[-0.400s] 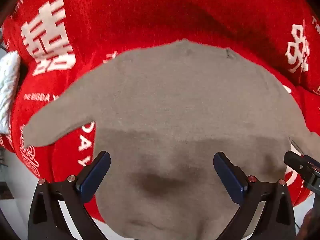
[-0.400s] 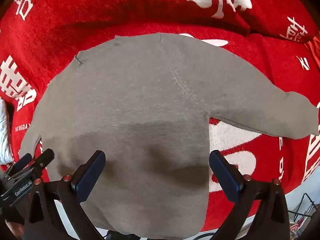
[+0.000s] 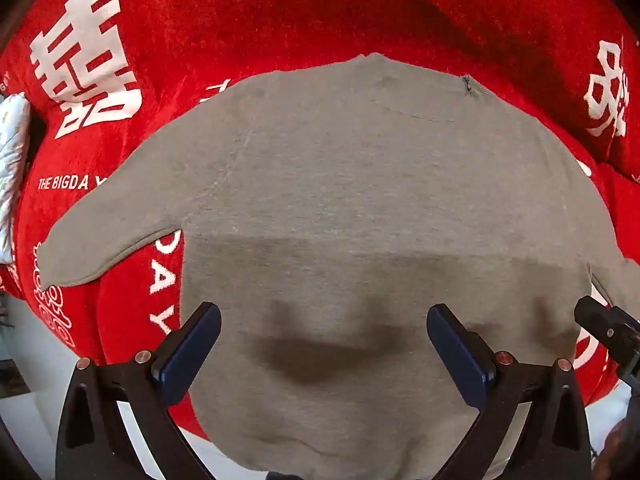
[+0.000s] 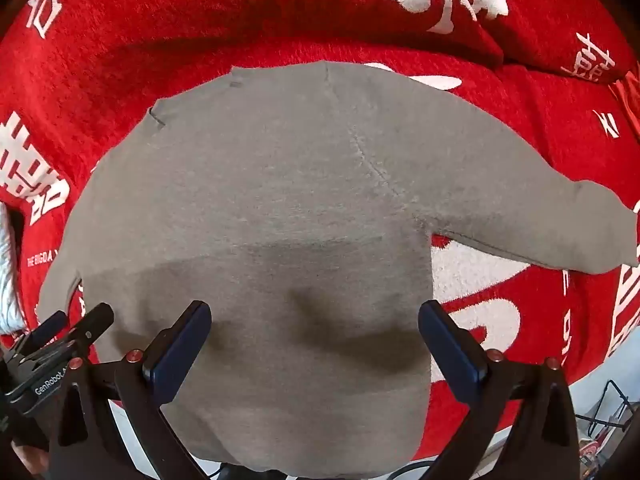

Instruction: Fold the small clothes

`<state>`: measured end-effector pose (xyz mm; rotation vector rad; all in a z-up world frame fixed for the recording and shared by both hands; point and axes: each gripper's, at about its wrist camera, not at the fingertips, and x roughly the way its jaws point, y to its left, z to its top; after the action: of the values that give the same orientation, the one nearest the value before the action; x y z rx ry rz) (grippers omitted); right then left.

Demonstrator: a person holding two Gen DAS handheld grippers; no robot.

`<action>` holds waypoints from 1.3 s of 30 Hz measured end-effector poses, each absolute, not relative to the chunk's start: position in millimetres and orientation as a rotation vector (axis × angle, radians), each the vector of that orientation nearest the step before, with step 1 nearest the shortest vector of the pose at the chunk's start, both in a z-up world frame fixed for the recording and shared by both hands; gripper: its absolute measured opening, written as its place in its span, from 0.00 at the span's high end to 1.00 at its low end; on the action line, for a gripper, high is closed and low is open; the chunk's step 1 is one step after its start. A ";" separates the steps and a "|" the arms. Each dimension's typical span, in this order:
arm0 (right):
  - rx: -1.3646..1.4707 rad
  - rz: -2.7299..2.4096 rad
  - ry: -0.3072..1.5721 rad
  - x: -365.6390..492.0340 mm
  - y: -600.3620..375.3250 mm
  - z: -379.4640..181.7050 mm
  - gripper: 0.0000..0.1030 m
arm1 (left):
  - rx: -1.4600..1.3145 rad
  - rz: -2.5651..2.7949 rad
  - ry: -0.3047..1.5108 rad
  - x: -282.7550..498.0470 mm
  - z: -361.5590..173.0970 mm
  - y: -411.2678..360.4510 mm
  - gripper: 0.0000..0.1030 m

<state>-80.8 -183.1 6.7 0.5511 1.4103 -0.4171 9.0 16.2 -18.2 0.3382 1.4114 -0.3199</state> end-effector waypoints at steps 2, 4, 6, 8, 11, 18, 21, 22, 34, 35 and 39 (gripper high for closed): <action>0.545 -0.416 1.416 -77.1 -181.0 5.2 0.00 | 0.339 -0.304 1.412 11.9 -21.5 17.6 0.00; 0.552 -0.416 1.411 -79.5 -180.0 2.7 0.00 | 0.336 -0.295 1.418 13.6 -23.4 19.1 0.00; 0.549 -0.414 1.412 -78.5 -178.0 0.8 0.00 | 0.328 -0.288 1.428 15.4 -25.5 21.0 0.00; 0.547 -0.410 1.412 -77.1 -175.4 0.0 0.00 | 0.322 -0.288 1.435 15.3 -26.8 24.0 0.00; 0.540 -0.400 1.418 -72.3 -172.1 -0.9 0.00 | 0.330 -0.277 1.435 15.6 -27.2 25.0 0.00; 0.544 -0.388 1.420 -68.4 -161.5 -3.1 0.00 | 0.327 -0.256 1.449 20.0 -27.4 27.5 0.00; 0.546 -0.382 1.420 -65.9 -159.7 -3.4 0.00 | 0.326 -0.253 1.450 20.6 -27.4 29.8 0.00; 0.543 -0.381 1.422 -65.4 -159.8 -3.3 0.00 | 0.328 -0.252 1.448 21.1 -27.0 29.9 0.00; 0.527 -0.381 1.431 -63.6 -154.1 -0.1 0.00 | 0.331 -0.245 1.449 22.1 -28.2 33.3 0.00; 0.525 -0.379 1.432 -62.7 -153.3 0.0 0.00 | 0.330 -0.245 1.448 22.1 -28.3 34.5 0.00; 0.523 -0.379 1.432 -58.6 -147.6 1.7 0.00 | 0.325 -0.245 1.449 23.1 -27.6 39.4 0.00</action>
<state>-58.6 -147.6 1.7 0.5226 1.4317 -0.3786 23.1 39.4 -27.6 0.3251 1.4487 -0.2449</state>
